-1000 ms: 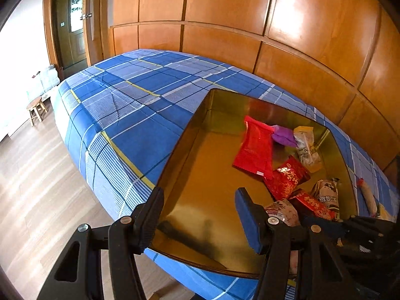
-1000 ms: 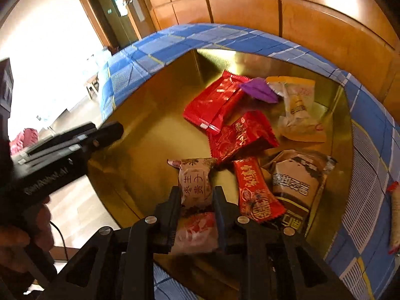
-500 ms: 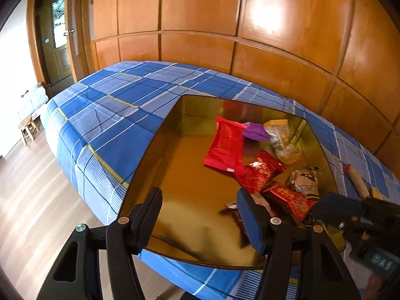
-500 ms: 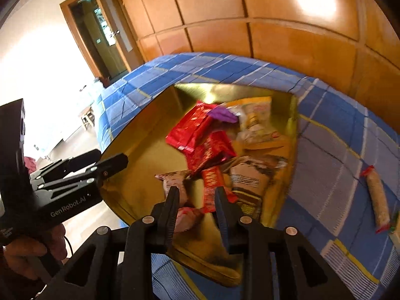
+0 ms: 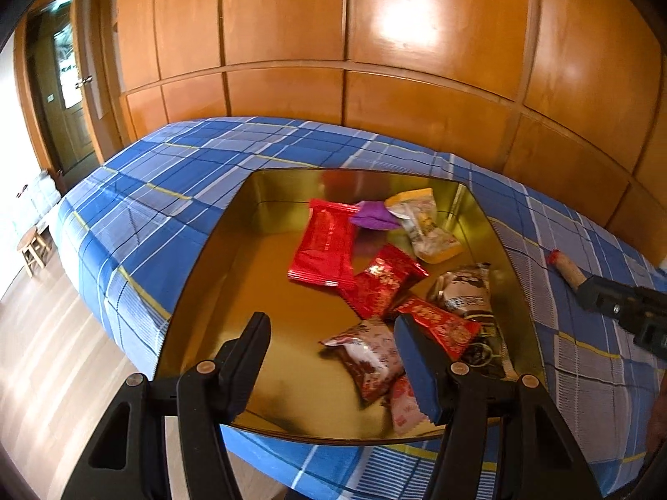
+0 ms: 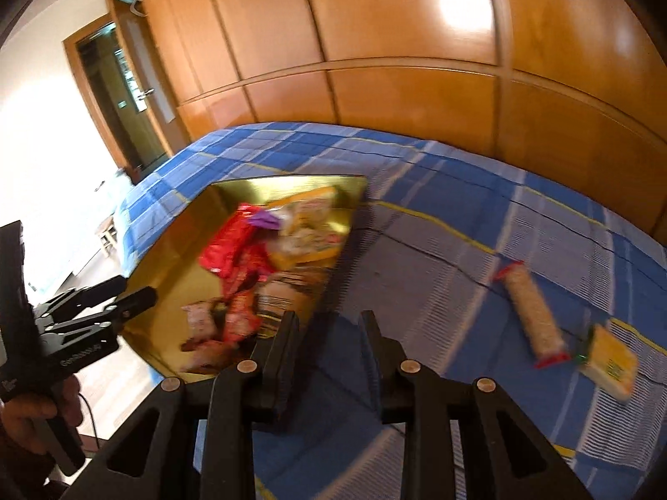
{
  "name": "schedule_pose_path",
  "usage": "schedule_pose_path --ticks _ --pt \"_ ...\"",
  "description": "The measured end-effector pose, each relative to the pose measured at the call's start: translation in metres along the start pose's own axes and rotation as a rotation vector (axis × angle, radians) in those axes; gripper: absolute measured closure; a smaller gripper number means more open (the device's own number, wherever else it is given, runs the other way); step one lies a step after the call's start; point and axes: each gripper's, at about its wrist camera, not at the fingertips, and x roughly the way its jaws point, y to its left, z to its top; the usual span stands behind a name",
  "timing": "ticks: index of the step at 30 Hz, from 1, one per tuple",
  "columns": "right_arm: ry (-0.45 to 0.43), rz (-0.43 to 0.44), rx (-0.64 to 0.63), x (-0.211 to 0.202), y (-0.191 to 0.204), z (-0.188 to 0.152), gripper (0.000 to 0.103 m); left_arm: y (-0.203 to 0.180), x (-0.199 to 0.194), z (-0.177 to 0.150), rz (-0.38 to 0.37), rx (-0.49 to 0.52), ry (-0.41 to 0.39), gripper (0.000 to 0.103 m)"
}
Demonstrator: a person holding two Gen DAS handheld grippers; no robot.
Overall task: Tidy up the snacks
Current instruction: 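Withdraw both grippers from the tray toward the remaining snacks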
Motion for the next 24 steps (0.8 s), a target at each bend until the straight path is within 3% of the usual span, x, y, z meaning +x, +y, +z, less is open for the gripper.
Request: schedule_pose_path --ticks 14,24 --pt "0.019 -0.203 0.13 -0.037 -0.12 -0.018 0.072 -0.051 -0.002 0.006 -0.066 0.128 -0.006 0.04" --pt "0.059 -0.362 0.142 -0.059 -0.198 -0.017 0.07 -0.1 -0.002 0.014 -0.131 0.24 -0.011 0.04"
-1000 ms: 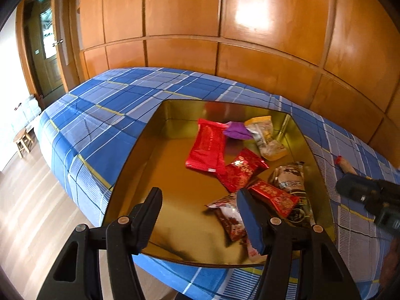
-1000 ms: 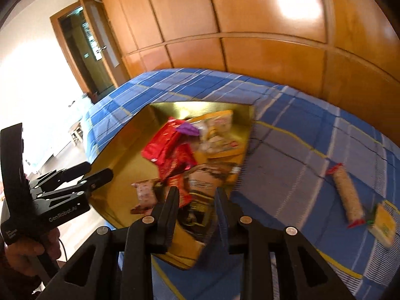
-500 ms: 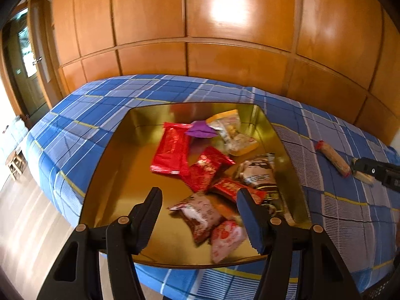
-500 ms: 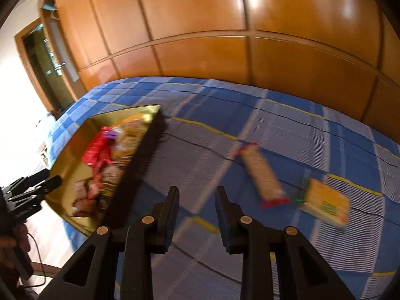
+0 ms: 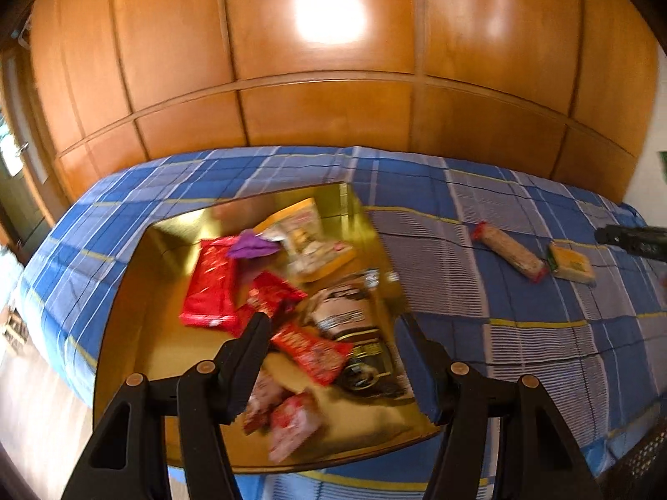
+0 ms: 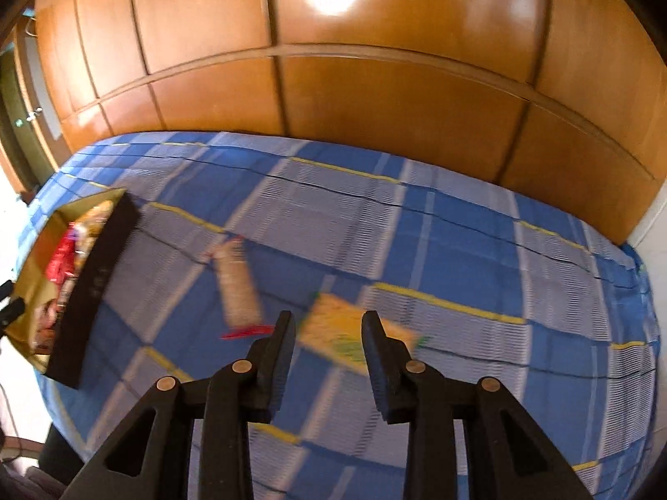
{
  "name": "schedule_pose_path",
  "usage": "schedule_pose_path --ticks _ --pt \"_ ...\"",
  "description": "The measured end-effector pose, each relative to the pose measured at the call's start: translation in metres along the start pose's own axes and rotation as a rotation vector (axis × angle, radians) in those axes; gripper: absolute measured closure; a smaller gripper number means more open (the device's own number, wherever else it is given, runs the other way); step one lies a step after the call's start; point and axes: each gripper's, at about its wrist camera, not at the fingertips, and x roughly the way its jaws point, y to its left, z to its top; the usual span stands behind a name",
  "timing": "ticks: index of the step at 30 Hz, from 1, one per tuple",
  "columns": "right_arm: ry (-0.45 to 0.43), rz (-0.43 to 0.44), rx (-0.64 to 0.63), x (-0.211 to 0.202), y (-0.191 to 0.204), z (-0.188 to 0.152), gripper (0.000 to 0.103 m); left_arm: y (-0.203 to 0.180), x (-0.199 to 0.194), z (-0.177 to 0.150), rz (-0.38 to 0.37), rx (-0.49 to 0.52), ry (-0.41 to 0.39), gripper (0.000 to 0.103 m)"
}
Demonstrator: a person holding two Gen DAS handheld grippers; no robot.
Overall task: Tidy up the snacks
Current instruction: 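Withdraw both grippers from the tray toward the remaining snacks, then grasp the granola bar with the left gripper while the right gripper grasps the WEIDAN crackers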
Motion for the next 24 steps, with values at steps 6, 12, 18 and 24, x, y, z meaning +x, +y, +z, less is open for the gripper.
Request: schedule_pose_path --ticks 6,12,18,24 --pt "0.057 -0.071 0.074 0.025 -0.05 -0.006 0.07 -0.042 0.007 0.019 -0.065 0.1 -0.005 0.039" --pt "0.074 -0.059 0.219 0.032 -0.076 -0.01 0.07 -0.095 0.036 0.041 -0.184 0.128 0.072 0.036" --pt "0.052 -0.003 0.252 0.024 -0.073 -0.005 0.07 -0.144 0.086 0.058 -0.247 0.119 0.175 0.033" --pt "0.037 0.03 0.255 0.02 -0.069 0.001 0.069 -0.175 0.137 0.071 -0.277 0.06 0.285 0.033"
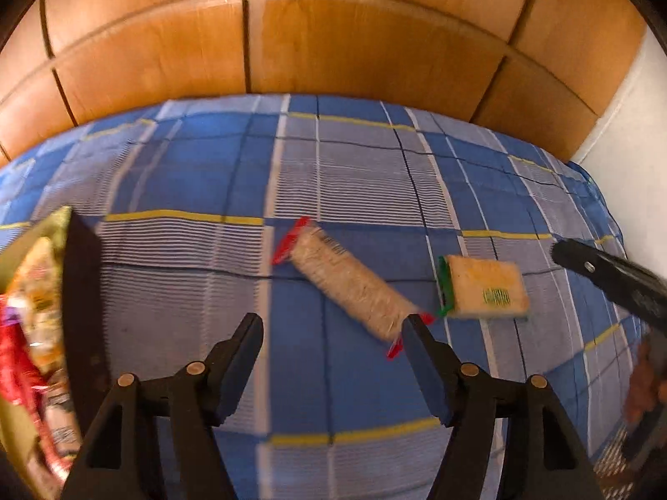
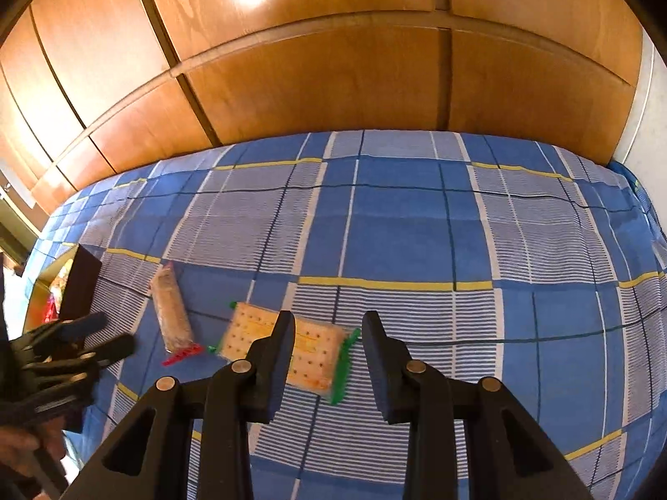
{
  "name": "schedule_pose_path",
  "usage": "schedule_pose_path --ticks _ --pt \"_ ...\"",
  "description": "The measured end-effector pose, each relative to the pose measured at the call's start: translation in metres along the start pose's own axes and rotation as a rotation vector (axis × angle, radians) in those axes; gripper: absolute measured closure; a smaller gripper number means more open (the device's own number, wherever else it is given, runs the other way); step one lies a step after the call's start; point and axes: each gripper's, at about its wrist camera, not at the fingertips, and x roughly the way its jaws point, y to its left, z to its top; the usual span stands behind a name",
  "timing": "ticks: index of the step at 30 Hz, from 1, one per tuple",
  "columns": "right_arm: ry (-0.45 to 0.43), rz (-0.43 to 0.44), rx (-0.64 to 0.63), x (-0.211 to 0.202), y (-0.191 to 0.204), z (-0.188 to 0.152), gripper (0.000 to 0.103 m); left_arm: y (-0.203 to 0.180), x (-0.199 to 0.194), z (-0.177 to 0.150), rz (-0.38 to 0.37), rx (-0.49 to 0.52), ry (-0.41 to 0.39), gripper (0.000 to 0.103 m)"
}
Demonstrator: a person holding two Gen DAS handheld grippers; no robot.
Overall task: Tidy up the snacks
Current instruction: 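Grasp the granola bar with the left gripper while the right gripper grasps the WEIDAN crackers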
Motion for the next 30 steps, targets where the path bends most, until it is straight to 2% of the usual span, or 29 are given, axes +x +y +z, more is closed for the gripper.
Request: schedule_pose_path --ticks 7,9,11,12,13,17,20,27,30 --pt "0.0 0.011 0.002 0.001 0.002 0.002 0.069 -0.008 0.036 0.026 0.006 -0.051 0.038 0.033" --pt "0.001 0.014 -0.002 0.001 0.003 0.002 0.069 -0.01 0.046 0.03 0.032 -0.045 0.053 0.035" --pt "0.004 0.012 -0.014 0.002 0.005 0.001 0.069 -0.01 0.053 0.027 0.044 -0.024 0.062 0.044" --pt "0.004 0.01 -0.02 0.001 0.006 0.001 0.069 -0.012 0.049 0.024 0.05 0.006 0.038 0.063" --pt "0.003 0.011 -0.028 0.001 0.007 0.001 0.069 -0.012 0.046 0.02 0.038 0.034 0.035 0.073" --pt "0.02 0.009 -0.044 0.005 0.011 -0.001 0.069 -0.008 0.027 -0.007 -0.022 0.079 0.047 0.074" --pt "0.047 0.011 -0.063 0.011 0.015 -0.003 0.069 -0.008 0.011 -0.034 -0.03 0.134 0.047 0.073" --pt "0.124 0.03 -0.124 0.031 0.026 -0.013 0.069 -0.008 -0.017 -0.088 -0.038 0.193 0.037 0.073" --pt "0.14 0.055 -0.154 0.034 0.034 -0.016 0.062 -0.002 -0.025 -0.104 -0.052 0.191 0.013 0.073"
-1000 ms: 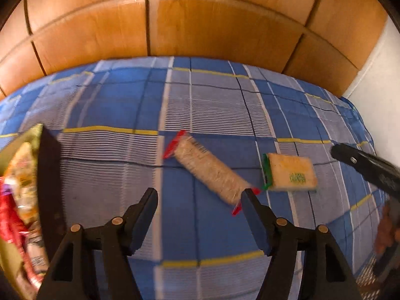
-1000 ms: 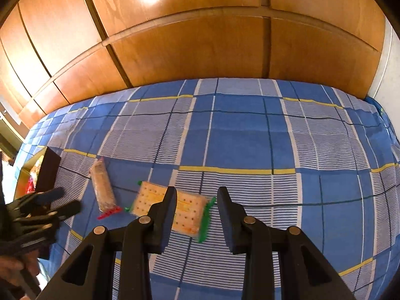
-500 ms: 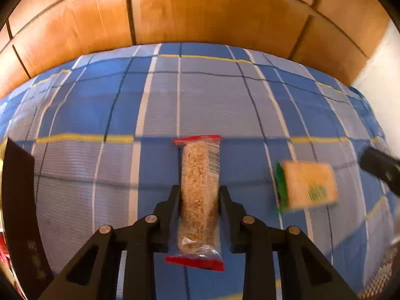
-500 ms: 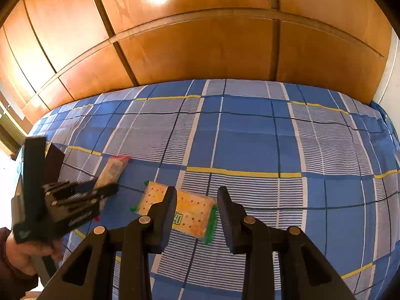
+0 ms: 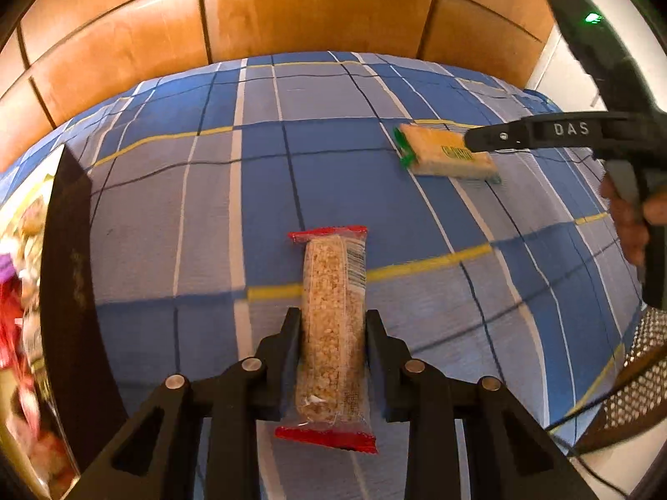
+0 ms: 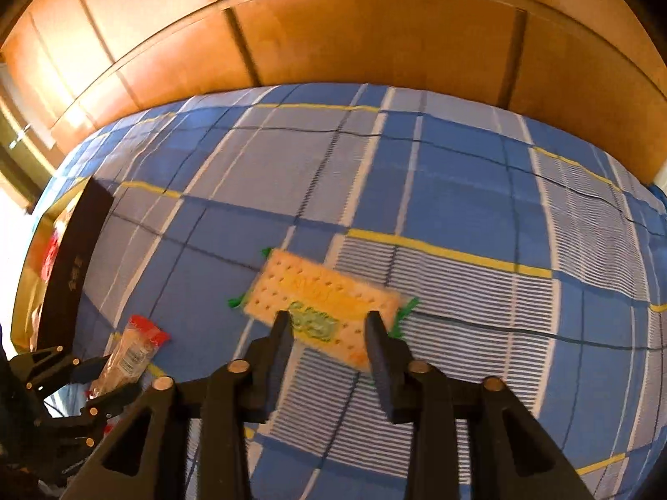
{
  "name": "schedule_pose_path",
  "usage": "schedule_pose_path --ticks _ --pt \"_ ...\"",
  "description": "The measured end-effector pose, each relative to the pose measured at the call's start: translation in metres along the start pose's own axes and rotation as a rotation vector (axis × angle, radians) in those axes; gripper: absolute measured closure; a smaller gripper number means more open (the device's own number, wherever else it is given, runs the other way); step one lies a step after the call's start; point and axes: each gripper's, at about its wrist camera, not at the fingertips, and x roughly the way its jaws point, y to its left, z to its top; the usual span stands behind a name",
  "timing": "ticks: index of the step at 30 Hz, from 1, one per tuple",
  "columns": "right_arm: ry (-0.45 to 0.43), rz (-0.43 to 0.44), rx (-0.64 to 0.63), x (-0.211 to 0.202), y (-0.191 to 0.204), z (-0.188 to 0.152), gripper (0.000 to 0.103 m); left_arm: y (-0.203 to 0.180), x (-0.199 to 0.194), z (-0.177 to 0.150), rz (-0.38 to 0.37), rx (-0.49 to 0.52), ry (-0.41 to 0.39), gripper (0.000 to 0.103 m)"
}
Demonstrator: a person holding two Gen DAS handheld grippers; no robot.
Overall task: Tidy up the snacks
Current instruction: 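Grasp the granola bar with the left gripper while the right gripper grasps the WEIDAN crackers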
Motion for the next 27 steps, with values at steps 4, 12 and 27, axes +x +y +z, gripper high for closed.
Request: schedule_pose_path --ticks 4,12,27 --pt "0.016 0.004 -0.132 0.003 0.021 -0.005 0.044 0.006 -0.002 -0.007 -0.016 0.0 -0.023 0.073" --pt "0.134 -0.152 -0.479 0.025 0.045 -0.002 0.039 0.008 -0.002 -0.009 -0.037 -0.013 -0.037 0.073" --pt "0.181 -0.076 -0.412 0.044 0.046 0.011 0.056 0.009 -0.004 -0.014 -0.037 -0.027 -0.057 0.071"
